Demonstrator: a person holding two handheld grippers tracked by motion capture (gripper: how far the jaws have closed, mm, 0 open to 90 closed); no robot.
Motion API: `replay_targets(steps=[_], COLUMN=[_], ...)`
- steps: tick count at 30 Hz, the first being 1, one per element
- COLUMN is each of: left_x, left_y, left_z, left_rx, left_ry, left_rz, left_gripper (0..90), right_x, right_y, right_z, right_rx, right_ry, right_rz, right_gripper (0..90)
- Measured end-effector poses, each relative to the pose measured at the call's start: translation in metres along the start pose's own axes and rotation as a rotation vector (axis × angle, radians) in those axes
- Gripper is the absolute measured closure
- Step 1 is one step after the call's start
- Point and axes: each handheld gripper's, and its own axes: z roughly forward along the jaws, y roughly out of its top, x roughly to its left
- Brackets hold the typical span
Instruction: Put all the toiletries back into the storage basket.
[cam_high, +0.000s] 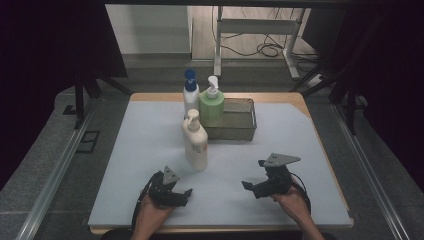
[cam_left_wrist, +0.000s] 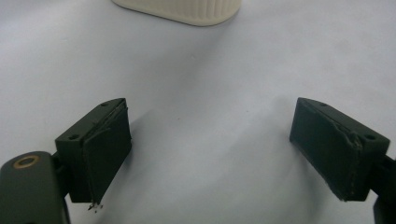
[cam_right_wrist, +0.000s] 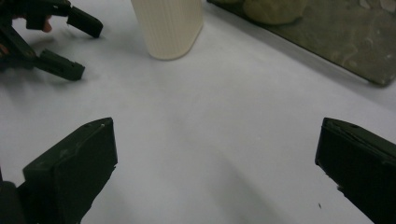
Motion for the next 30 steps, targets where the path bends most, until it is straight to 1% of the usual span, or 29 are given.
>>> replay_targets(steps=[2,3,11,16,18,23,25,30], left_x=[0.000,0.000,0.000,0.000,0.000,0.000,0.000,0.000], left_y=[0.000,0.000,0.000,0.000,0.000,0.000,0.000,0.000], left_z=[0.000,0.000,0.000,0.000,0.001,0.001,0.001,0.001], left_rx=[-0.004,0.000,0.001,-0.002,-0.003,-0.003,-0.003,-0.003], left_ry=[-0.002,-0.001,-0.002,-0.003,-0.002,-0.003,-0.003,-0.003], left_rz=[-0.009,-0.004,-0.004,-0.006,-0.007,-0.008,-0.008,-0.009], left_gripper=[12.4,12.4,12.4,12.3,12.3,12.3,12.3,12.3], right_x=[0.002,0.003,0.015,0.020,0.022,0.026,0.028,0.034], right_y=[0.005,0.008,0.025,0.032,0.036,0.045,0.049,0.059], right_z=[0.002,0.003,0.015,0.022,0.025,0.031,0.033,0.040], right_rx=[-0.004,-0.002,0.000,0.007,0.007,-0.006,-0.009,-0.007], right_ry=[0.001,0.000,0.007,0.005,-0.004,-0.007,-0.009,-0.017], right_rz=[-0.009,-0.012,-0.018,-0.016,-0.012,-0.009,-0.014,-0.046], right_gripper=[0.0,0.0,0.0,0.0,0.5,1.9,2.7,5.6])
